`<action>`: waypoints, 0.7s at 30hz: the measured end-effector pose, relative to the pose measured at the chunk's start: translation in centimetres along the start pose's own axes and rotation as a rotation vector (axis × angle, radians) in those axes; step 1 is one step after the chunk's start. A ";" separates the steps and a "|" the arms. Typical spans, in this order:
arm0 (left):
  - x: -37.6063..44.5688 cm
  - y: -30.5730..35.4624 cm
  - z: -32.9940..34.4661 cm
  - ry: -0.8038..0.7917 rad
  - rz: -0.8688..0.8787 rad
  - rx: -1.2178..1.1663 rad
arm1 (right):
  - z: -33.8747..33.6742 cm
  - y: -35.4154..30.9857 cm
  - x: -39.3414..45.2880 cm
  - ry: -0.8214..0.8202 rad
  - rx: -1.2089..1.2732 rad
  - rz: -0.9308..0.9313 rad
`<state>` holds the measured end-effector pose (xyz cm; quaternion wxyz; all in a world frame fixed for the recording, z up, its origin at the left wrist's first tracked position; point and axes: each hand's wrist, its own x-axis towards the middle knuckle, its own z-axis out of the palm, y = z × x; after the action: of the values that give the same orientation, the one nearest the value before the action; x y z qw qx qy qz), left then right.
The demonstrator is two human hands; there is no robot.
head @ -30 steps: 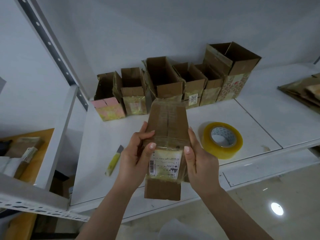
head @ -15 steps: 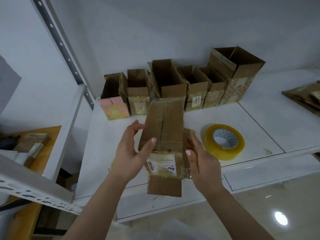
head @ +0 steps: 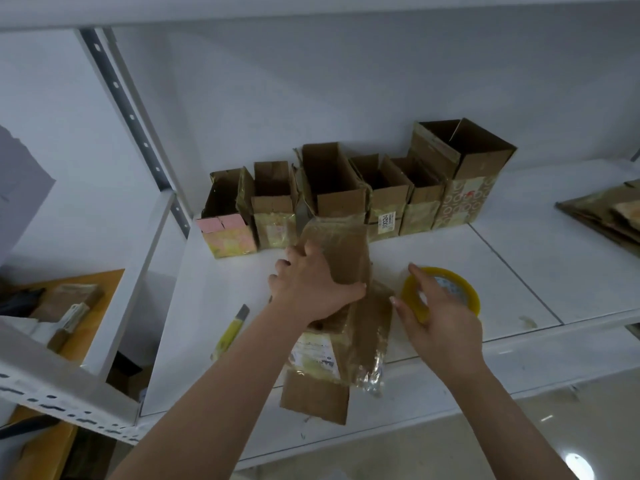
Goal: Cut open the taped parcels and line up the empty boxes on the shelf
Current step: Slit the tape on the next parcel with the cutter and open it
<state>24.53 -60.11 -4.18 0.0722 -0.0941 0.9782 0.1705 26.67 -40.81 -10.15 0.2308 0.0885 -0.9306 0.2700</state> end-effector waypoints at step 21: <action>-4.2 -4.9 -4.2 0.608 0.505 -0.265 | -5.0 -5.6 4.9 -0.360 -0.203 0.001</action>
<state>29.22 -65.44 -1.09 -0.2767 0.0942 0.9168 0.2719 25.91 -42.94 -1.53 0.0682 0.1113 -0.9793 0.1550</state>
